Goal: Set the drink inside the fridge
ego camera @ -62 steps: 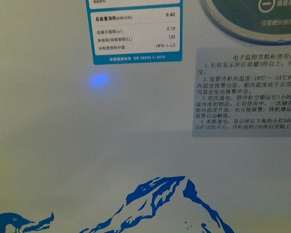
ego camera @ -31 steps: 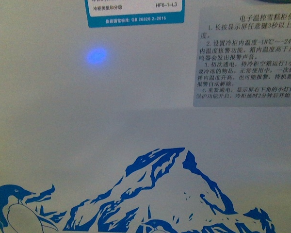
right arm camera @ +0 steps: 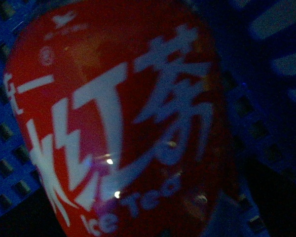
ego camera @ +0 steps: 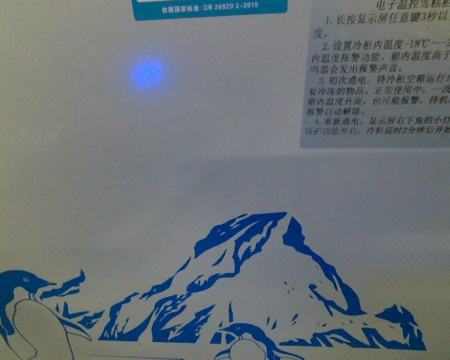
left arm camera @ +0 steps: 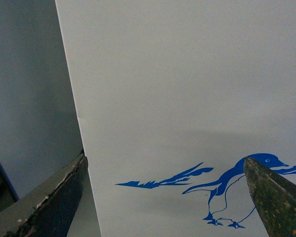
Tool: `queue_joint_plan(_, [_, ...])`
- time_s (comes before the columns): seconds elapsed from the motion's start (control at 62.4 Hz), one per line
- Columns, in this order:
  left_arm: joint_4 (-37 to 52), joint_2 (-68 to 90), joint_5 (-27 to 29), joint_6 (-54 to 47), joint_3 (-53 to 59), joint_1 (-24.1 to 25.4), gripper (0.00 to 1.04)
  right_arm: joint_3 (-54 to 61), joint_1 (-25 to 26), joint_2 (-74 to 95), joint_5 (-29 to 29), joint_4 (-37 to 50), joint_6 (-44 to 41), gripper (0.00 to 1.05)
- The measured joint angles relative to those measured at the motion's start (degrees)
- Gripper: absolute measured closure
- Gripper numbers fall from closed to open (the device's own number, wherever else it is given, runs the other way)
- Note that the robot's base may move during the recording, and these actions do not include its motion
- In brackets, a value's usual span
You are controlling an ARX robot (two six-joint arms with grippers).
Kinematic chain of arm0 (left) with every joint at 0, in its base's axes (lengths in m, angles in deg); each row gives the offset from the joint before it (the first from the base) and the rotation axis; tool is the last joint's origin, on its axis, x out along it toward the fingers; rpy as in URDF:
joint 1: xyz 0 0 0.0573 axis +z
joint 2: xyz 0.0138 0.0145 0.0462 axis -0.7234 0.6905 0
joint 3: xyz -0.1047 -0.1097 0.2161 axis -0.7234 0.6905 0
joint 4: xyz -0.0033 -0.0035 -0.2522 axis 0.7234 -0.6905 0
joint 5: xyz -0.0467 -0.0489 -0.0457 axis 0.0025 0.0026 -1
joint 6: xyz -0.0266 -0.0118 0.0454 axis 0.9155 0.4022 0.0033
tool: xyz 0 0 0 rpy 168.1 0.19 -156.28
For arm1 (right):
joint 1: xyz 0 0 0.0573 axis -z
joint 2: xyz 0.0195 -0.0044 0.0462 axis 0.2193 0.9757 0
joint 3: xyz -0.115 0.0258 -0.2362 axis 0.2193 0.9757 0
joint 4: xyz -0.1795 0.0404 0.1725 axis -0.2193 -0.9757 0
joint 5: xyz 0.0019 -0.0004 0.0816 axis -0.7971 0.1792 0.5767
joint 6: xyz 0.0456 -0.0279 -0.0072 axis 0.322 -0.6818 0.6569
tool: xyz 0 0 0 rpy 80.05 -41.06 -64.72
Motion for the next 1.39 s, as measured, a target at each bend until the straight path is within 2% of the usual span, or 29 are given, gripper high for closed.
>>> queue_joint_plan(0.096, [0.00, 0.00, 0.00, 0.00, 0.00, 0.00, 0.08, 0.92, -0.28, -0.50, 0.02, 0.02, -0.52, 0.23])
queue_joint_plan(0.256, [0.00, 0.00, 0.00, 0.00, 0.00, 0.00, 0.08, 3.96, -0.39, -3.06, 2.01, 0.22, 0.50, 0.37])
queue_joint_plan(0.385, [0.00, 0.00, 0.00, 0.00, 0.00, 0.00, 0.08, 13.11, -1.40, -9.60, 5.38, 4.48, 0.50, 0.57])
queue_joint_plan(0.497, [0.00, 0.00, 0.00, 0.00, 0.00, 0.00, 0.08, 23.12, -2.54, -20.24, 8.81, 9.51, -0.39, 0.65])
queue_joint_plan(0.609, [0.00, 0.00, 0.00, 0.02, 0.00, 0.00, 0.08, 29.97, -3.10, -31.65, 9.88, 11.87, -1.49, 0.67])
queue_joint_plan(0.753, [0.00, 0.00, 0.00, 0.00, 0.00, 0.00, 0.08, 40.19, -3.41, -55.21, 11.89, 12.55, -4.83, 0.67])
queue_joint_plan(0.962, [0.00, 0.00, 0.00, 0.02, 0.00, 0.00, 0.08, 48.54, -3.37, -79.87, 16.66, 5.70, -7.37, 0.67])
queue_joint_plan(1.218, [0.00, 0.00, 0.00, 0.02, 0.00, 0.00, 0.08, 57.24, -3.23, -122.16, 26.43, -10.03, -10.75, 0.67])
queue_joint_plan(1.394, [0.00, 0.00, 0.00, 0.00, 0.00, 0.00, 0.08, 59.80, -1.38, -139.67, 29.90, -18.40, -11.17, 0.67])
